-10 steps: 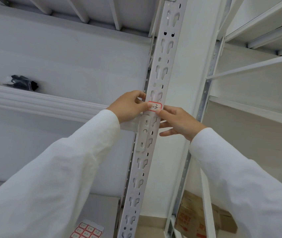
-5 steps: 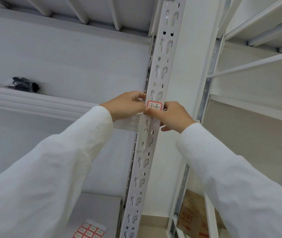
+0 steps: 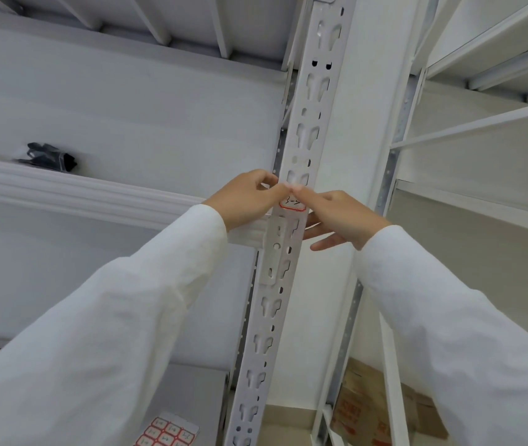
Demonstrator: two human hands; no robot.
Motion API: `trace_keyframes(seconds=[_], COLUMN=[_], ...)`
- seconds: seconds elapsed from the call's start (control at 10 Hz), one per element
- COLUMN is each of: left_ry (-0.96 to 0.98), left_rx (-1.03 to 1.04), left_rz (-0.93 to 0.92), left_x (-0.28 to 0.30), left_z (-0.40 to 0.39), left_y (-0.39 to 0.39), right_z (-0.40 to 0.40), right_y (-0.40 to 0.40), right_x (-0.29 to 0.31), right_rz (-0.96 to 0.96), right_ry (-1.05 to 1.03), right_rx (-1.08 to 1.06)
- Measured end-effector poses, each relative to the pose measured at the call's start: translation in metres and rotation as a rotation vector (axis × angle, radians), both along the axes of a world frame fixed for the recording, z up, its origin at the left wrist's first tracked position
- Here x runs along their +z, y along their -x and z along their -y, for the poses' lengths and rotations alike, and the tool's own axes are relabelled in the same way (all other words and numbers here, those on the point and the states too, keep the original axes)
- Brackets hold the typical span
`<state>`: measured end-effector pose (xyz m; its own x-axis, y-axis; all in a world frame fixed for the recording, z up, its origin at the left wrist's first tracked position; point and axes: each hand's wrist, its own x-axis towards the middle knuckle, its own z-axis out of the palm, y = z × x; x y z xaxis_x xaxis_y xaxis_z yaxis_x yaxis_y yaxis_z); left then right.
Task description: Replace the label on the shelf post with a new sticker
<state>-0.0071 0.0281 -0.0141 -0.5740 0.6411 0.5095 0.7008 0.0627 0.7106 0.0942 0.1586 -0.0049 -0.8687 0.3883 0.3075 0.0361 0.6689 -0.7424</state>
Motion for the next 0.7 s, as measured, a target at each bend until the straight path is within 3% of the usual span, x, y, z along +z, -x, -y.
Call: trace_keyframes(seconds=[0.4, 0.7], left_ry=[-0.047, -0.038], left_rx=[0.128, 0.033], left_rz=[-0.072, -0.031], left_x=[-0.0075, -0.0024], left_z=[-0.0097, -0.0048], left_y=[0.0036, 0.0082], right_z=[-0.0053, -0.0040], right_y=[0.0025, 0.0016], right_x=[-0.0025, -0.0048], right_rz=[-0.027, -0.012], right_ry=[-0.125, -0.045], right_rx=[0.039, 0.038])
